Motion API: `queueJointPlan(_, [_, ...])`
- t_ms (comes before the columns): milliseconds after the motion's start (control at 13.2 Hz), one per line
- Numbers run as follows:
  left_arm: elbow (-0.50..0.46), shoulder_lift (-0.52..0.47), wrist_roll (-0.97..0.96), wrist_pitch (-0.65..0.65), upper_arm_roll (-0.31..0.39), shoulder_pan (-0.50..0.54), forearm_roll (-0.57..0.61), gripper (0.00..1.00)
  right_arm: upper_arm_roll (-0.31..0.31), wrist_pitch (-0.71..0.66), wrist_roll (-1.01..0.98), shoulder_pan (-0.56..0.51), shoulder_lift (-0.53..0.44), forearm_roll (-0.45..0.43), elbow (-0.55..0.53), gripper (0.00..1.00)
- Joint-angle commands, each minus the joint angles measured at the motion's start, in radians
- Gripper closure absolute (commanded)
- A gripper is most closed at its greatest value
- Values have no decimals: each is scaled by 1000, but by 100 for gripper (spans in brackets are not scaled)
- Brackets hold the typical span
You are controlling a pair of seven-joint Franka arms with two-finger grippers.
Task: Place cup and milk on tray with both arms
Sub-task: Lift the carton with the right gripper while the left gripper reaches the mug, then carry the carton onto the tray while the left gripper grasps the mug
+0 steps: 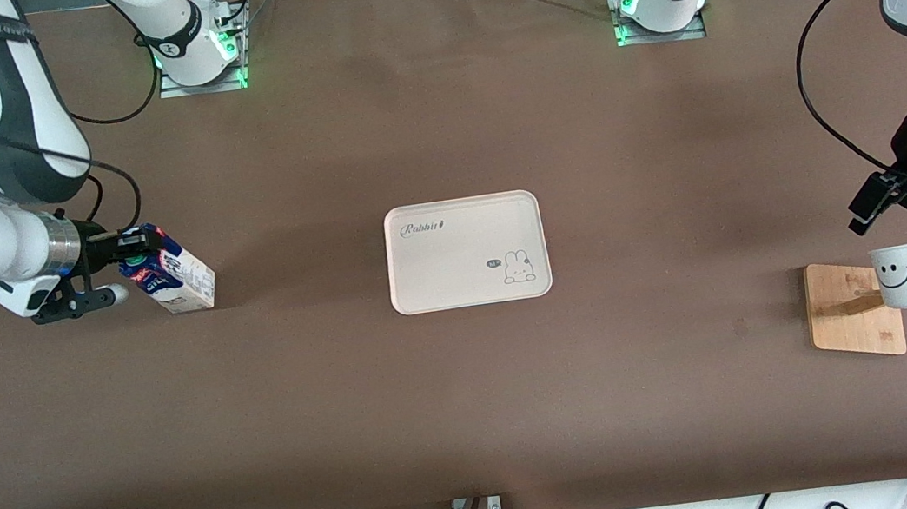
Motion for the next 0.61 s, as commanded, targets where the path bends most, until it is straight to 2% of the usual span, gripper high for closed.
queueJointPlan(0, [-19,13,-19,76,-10,27,-114,0,95,31,30,-1,-47,14,0,66])
queueJointPlan(76, [-16,28,-17,93,-8,27,-190,0,133,59,68,-1,-50,16,2,66])
queueJointPlan(228, [-16,53,-11,177,-8,28,-229,0,204,111,163,1,-44,104,29,66])
queueJointPlan(379, [-6,88,-13,274,-10,31,-245,0,222,174,221,37,-24,106,33,66])
queueJointPlan(531, [6,116,-5,320,-8,28,-315,0,222,209,298,102,-16,105,33,66])
